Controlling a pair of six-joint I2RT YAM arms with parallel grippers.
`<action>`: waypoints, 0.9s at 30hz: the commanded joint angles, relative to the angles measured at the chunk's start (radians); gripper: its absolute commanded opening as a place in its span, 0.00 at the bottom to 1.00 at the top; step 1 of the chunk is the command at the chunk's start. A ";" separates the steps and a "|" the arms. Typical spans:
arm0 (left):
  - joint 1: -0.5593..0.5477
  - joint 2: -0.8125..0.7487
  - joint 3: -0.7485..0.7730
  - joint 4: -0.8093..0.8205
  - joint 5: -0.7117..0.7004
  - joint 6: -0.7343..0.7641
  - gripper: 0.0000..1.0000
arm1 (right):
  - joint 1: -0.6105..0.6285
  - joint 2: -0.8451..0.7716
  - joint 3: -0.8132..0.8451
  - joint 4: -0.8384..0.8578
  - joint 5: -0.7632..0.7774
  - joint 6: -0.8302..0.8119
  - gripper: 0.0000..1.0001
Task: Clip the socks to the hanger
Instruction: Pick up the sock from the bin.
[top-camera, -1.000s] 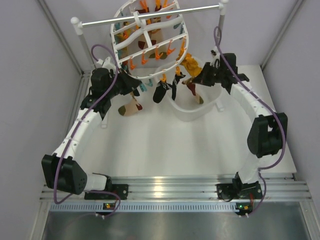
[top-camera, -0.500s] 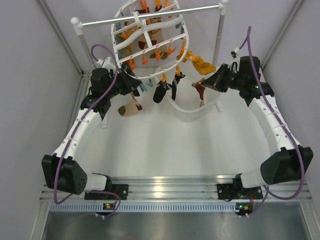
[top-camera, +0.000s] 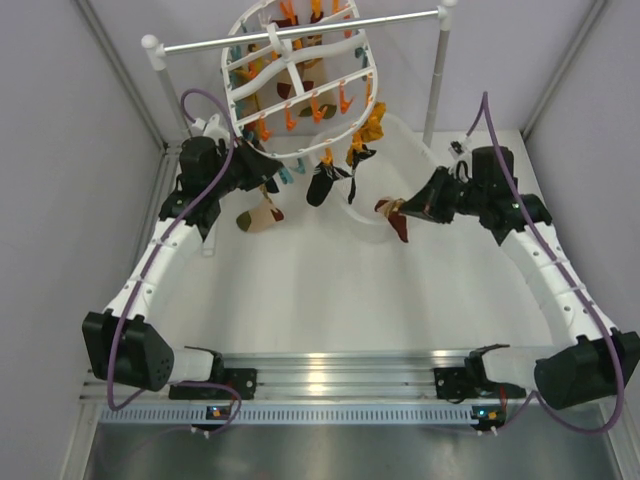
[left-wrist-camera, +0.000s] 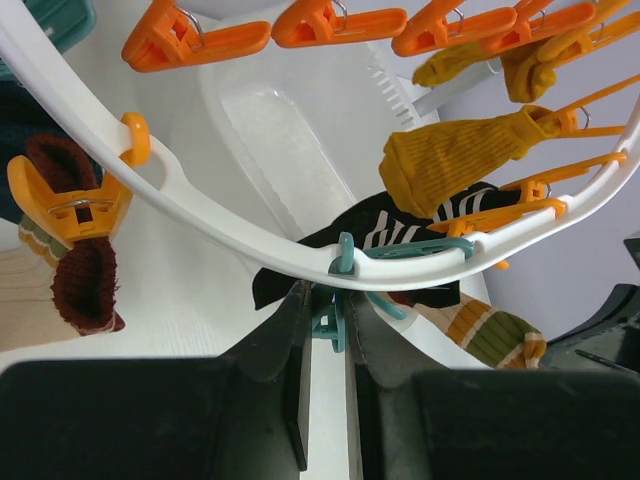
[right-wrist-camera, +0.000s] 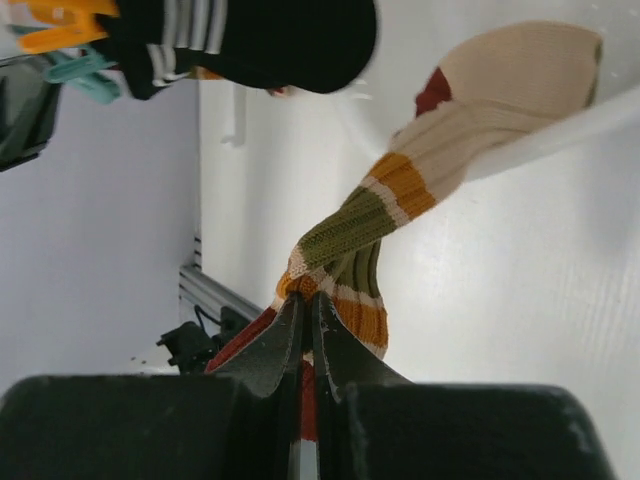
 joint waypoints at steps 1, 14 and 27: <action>0.019 -0.034 0.021 0.129 -0.034 -0.003 0.00 | 0.067 -0.011 0.148 0.103 -0.029 0.019 0.00; 0.019 -0.020 0.056 0.123 -0.048 -0.002 0.00 | 0.351 0.120 0.352 0.136 0.174 0.126 0.00; 0.021 -0.054 0.020 0.137 -0.030 -0.020 0.00 | 0.493 0.354 0.337 0.162 0.299 0.521 0.00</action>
